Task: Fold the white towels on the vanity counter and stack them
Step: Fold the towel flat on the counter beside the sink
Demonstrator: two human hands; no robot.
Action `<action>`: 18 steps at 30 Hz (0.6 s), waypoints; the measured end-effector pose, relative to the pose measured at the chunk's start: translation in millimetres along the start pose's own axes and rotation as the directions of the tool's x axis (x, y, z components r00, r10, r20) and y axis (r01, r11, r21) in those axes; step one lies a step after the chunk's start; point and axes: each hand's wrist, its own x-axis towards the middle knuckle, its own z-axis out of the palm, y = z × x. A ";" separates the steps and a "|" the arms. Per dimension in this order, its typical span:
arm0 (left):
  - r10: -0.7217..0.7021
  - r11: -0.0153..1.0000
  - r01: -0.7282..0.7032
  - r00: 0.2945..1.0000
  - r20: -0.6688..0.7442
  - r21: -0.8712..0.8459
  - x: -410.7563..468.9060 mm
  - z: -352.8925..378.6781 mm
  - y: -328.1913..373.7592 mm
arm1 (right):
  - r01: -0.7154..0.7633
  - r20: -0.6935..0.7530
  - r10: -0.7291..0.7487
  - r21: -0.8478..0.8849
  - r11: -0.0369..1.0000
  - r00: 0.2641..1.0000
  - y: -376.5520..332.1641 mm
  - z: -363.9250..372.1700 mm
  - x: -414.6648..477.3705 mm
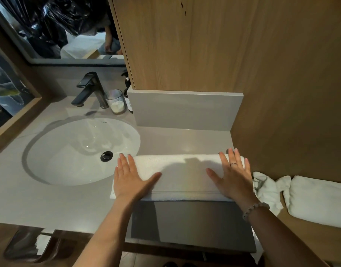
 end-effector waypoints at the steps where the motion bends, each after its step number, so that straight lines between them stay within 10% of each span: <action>1: -0.043 0.999 0.043 0.999 0.015 0.002 1.4 -2.0 -5.0 | -0.014 0.004 0.014 -0.002 1.000 1.000 0.5 0.7 0.4; 8: -0.184 0.981 0.195 0.952 0.243 -0.021 18.5 -25.2 -45.8 | -0.015 0.017 0.016 -0.054 0.998 1.000 -7.4 -1.0 10.5; 15: -0.169 0.943 0.126 0.979 -0.116 -0.309 16.9 -21.6 -43.2 | 0.257 0.260 -0.314 0.232 0.938 0.913 -100.2 -14.6 50.2; 18: -0.247 0.794 0.181 0.968 -0.036 -0.580 16.7 -27.2 -39.8 | 0.312 0.306 -0.442 0.393 0.865 0.843 -144.5 -16.6 58.6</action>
